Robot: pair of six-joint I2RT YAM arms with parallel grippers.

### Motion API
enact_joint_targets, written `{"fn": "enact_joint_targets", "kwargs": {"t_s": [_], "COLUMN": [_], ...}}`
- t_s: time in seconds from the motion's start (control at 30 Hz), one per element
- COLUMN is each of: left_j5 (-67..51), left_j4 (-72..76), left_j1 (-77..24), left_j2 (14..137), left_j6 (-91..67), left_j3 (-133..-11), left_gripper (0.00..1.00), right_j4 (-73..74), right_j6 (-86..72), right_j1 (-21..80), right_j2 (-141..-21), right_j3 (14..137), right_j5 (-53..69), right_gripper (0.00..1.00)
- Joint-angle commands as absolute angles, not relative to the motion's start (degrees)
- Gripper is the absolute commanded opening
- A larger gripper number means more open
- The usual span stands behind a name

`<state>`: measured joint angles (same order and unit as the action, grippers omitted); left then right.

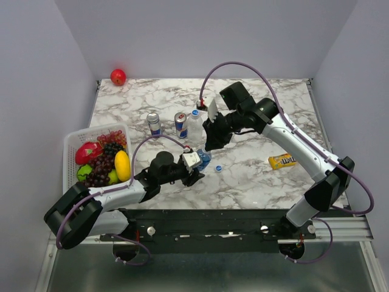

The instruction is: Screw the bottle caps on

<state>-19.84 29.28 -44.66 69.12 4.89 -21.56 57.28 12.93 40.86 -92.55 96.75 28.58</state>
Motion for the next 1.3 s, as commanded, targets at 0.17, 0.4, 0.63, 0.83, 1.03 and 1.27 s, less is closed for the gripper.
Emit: {"fn": "enact_joint_targets", "kwargs": {"t_s": [0.17, 0.4, 0.63, 0.83, 1.03, 1.27], "left_j5": [-20.3, -19.8, -18.5, -19.4, -19.3, -19.2], "left_j4": [46.7, 46.6, 47.5, 45.5, 40.3, 38.2], "left_j1": [-45.6, -45.4, -44.9, -44.8, -44.6, -44.6], "left_j2": [65.7, 65.7, 65.3, 64.9, 63.9, 63.6], "left_j6": [-1.8, -8.7, -9.3, -6.8, -5.3, -4.5], "left_j3": [-22.8, -24.6, -24.3, -23.6, -22.2, -21.5], "left_gripper": [0.00, 0.00, 0.00, 0.00, 0.00, 0.00], "right_j4": [53.4, 49.4, 46.1, 45.8, 48.4, 50.9], "right_j6": [-1.7, -13.0, -12.7, -10.1, -3.0, -1.1], "right_j1": [40.9, 40.5, 40.5, 40.4, 40.2, 40.2], "right_j2": [-92.5, -90.7, -91.2, -91.2, -90.8, -90.2], "right_j3": [91.1, 87.9, 86.7, 89.0, 94.9, 96.3], "right_j5": [22.9, 14.3, 16.5, 16.0, 15.4, 18.1], "right_gripper": [0.15, 0.00, 0.00, 0.01, 0.12, 0.48]}}
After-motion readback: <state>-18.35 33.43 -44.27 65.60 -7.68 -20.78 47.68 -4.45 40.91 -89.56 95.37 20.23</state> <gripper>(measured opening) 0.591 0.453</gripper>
